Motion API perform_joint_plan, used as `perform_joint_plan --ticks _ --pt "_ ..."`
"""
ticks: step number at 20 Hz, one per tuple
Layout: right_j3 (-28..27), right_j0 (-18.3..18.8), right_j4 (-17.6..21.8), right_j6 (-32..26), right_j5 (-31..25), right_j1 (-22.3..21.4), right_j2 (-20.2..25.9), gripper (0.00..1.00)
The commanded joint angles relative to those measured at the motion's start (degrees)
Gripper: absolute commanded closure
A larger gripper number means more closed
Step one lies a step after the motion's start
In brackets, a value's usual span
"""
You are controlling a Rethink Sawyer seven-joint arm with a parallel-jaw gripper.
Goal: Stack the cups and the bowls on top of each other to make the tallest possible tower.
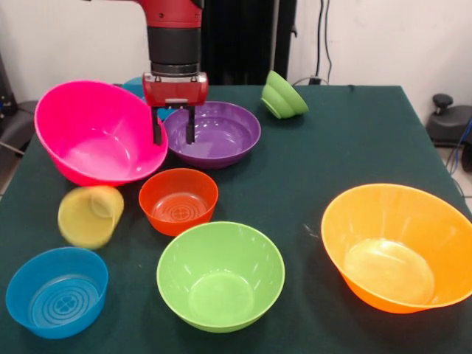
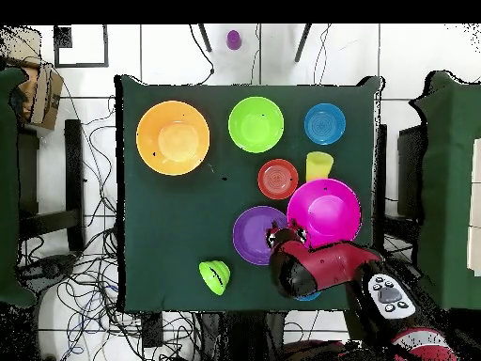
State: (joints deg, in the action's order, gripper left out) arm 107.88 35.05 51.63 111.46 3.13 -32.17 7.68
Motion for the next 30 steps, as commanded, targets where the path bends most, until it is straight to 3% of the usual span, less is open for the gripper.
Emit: perform_joint_plan --ticks 1,14,23,30 --pt "-4.1 -0.5 -1.2 6.5 1.3 4.7 -4.5 0.0" --pt "-6.1 -3.5 -3.3 6.0 7.0 8.4 -9.1 0.0" --pt "-5.2 -1.0 -2.5 4.7 4.6 7.2 -6.3 0.0" --pt "-6.2 -2.7 -3.3 5.3 6.8 8.7 -8.4 0.0"
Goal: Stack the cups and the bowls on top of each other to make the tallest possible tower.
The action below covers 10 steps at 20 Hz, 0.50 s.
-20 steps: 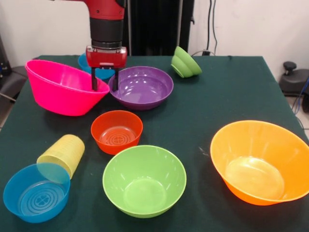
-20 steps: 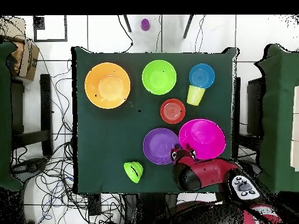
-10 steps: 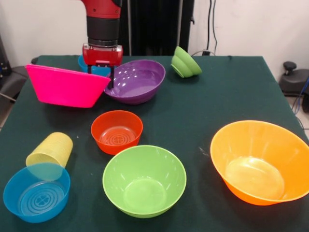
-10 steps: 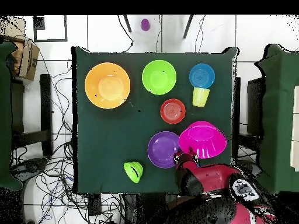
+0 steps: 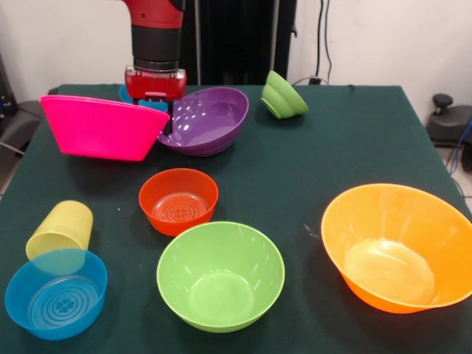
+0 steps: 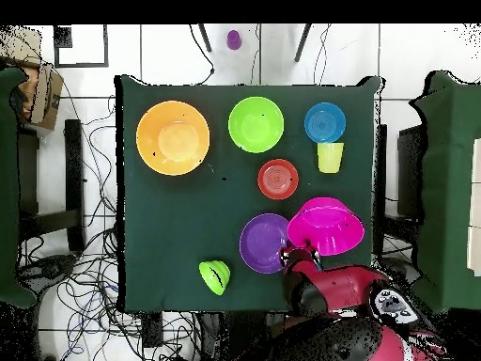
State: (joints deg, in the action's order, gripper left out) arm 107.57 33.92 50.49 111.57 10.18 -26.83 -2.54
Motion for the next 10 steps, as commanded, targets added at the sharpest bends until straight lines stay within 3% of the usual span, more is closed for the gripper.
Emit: perform_joint_plan --ticks 1,5,7,9,10 --pt "-6.4 -2.6 -2.7 5.4 1.2 4.3 0.5 0.0" --pt "-9.4 -5.5 -6.9 4.5 12.9 10.8 -4.3 0.0" --pt "-11.0 -6.3 -11.1 2.7 20.3 15.3 -6.3 0.0" --pt "-11.9 -9.1 -19.4 -0.9 29.8 20.0 -10.3 0.0" --pt "-11.7 -11.0 -25.3 -3.6 35.3 22.4 -12.6 0.0"
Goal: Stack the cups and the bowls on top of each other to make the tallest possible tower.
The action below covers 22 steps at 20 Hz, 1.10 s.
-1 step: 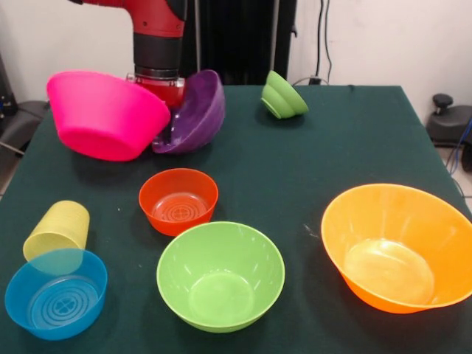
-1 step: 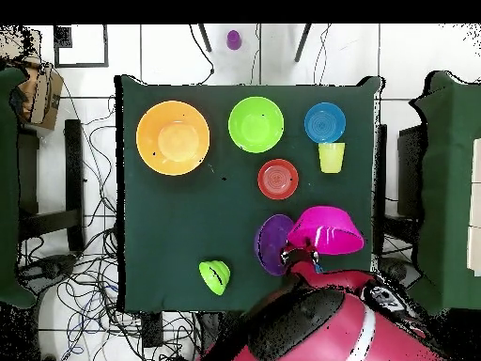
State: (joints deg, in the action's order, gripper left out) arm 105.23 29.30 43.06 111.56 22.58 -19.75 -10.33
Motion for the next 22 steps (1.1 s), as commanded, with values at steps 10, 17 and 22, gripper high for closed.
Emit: perform_joint_plan --ticks 10,17,22 --pt "-12.9 -10.5 -40.8 -12.0 54.7 25.9 -11.2 0.0" --pt "-5.8 -20.5 -56.5 -23.8 61.9 23.4 -27.3 0.0" --pt "-1.9 -26.9 -54.2 -13.8 49.9 19.6 -32.0 0.0"
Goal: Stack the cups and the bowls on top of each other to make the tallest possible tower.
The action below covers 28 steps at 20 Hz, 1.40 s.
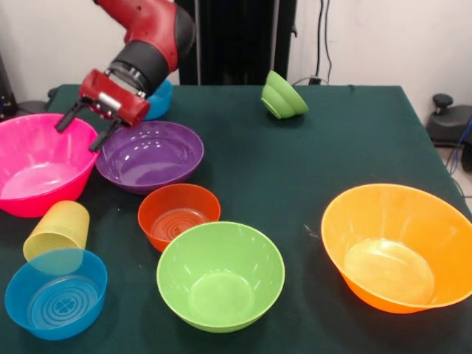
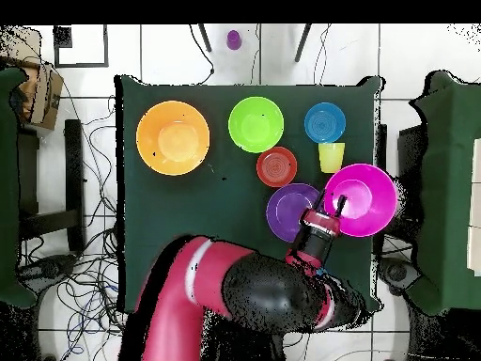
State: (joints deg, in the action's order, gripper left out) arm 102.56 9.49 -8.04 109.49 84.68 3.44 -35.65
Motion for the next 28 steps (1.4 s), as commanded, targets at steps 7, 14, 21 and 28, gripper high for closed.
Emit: perform_joint_plan --ticks 7,14,21,28 --pt "-1.3 2.4 45.2 15.6 -64.4 -28.8 17.3 0.0" --pt "9.7 26.4 44.2 2.3 -90.5 -40.4 47.8 0.0" --pt "8.9 31.4 40.8 -3.4 -95.4 -38.5 51.4 0.0" --pt "8.3 30.6 44.0 -1.7 -93.5 -38.1 50.4 0.0"
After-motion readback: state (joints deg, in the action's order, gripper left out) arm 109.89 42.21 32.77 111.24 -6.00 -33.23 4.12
